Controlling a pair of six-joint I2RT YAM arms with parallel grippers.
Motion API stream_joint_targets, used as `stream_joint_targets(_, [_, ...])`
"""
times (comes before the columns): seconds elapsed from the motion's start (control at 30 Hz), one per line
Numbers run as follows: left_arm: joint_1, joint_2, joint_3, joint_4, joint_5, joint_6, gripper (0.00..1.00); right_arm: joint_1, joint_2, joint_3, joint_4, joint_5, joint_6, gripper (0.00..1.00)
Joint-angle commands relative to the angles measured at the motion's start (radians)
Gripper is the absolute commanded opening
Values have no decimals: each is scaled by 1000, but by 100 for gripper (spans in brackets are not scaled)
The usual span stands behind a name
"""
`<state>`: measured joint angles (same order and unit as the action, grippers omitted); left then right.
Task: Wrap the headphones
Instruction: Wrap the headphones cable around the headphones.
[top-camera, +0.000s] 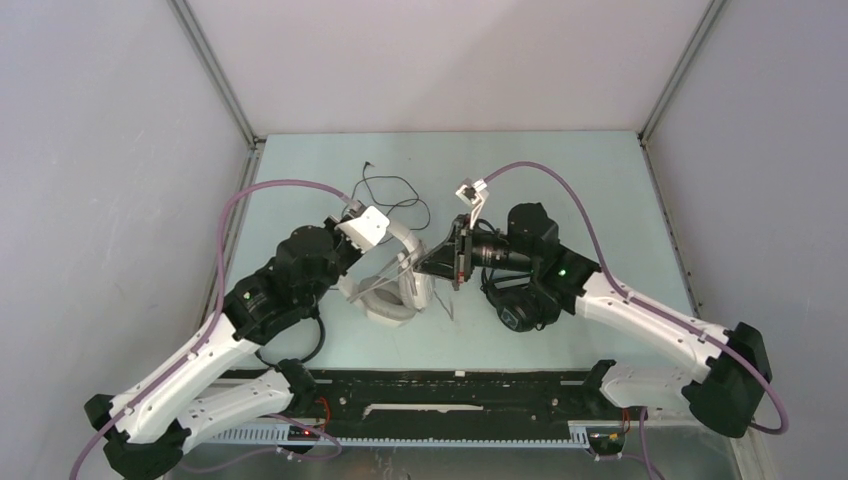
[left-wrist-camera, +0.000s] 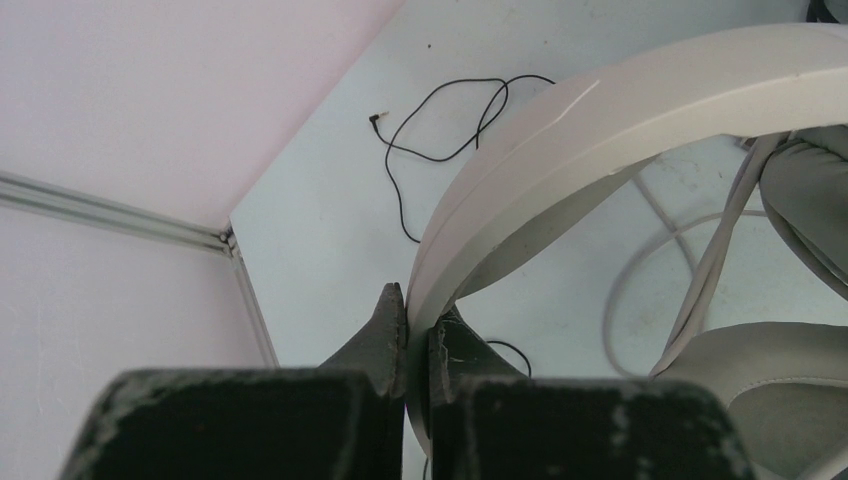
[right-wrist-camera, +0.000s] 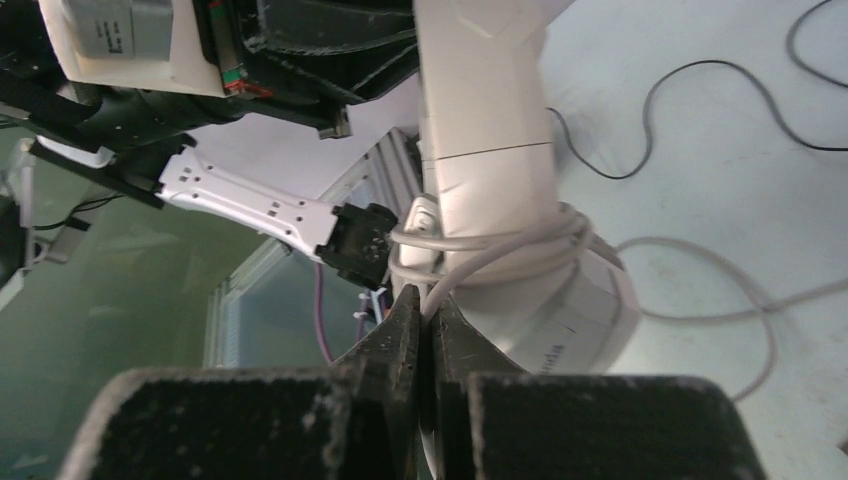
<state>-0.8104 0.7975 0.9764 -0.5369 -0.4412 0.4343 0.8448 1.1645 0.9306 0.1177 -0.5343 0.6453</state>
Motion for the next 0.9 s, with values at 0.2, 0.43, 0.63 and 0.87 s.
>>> stream_joint_targets(0.2, [8, 24, 131, -12, -197, -160, 0, 100, 101, 137, 232, -86, 90, 9])
stream_joint_targets(0.43, [9, 96, 193, -70, -309, -290, 0, 164, 139, 175, 266, -1, 61, 11])
stream_joint_targets(0.63, [8, 100, 203, -61, -338, -379, 0, 191, 148, 186, 270, 47, 42, 11])
stream_joint_targets(0.87, [10, 149, 282, -136, -366, -550, 0, 222, 155, 187, 224, 127, -21, 11])
